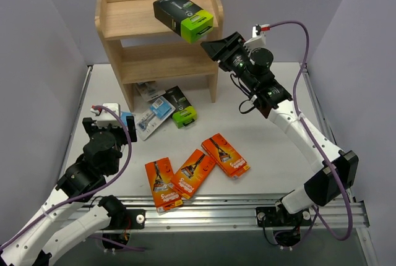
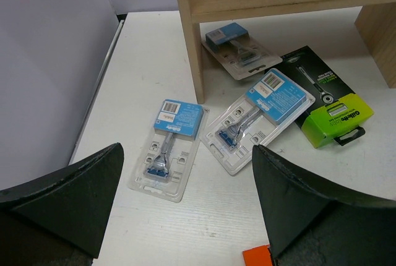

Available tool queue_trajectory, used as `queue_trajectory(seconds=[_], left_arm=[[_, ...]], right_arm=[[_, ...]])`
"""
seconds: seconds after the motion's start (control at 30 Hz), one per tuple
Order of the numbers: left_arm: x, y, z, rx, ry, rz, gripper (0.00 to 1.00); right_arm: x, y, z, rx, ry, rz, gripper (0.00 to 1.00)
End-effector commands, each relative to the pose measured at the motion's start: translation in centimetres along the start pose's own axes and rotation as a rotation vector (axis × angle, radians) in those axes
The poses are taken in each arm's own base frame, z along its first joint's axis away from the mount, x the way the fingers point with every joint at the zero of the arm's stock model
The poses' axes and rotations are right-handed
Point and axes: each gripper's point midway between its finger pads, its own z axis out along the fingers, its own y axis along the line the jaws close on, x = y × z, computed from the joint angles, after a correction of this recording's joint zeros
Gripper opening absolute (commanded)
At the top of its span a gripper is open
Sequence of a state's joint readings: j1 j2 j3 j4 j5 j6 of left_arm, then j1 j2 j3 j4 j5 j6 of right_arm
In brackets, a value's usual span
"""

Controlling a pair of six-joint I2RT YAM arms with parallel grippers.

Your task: Place and organize the shaving razors onto the shelf

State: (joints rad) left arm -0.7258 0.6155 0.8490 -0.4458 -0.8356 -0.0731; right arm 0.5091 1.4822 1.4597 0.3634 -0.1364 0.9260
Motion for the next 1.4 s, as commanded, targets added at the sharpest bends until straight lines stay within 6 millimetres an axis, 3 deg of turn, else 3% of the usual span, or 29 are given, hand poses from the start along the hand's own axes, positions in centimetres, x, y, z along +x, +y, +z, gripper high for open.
queue_trajectory(seconds=[0.0,0.73,1.2,1.37], left_arm=[[-1.1,-0.5,0.0,0.019,-0.038,-0.035,0.94],[-1.4,-0.7,-0.2,0.044,-0.046,-0.052,0.94],[-1.4,-0.8,-0.2,0.051,-0.047,-0.058,0.94],[-1.4,-0.9,-0.2,0.054,-0.046,-0.056,0.94]], right_arm=[[-2.4,3.2,0.1,-0.114,-0.07,-0.016,0.53],[-3.9,3.2,2.8,-0.132,-0.101,0.037,0.47],[-5.0,3.7,2.4,-0.153,-0.14,0.05,0.46],[-5.1,2.9,2.6,-0.128,-0.148,0.063,0.45]])
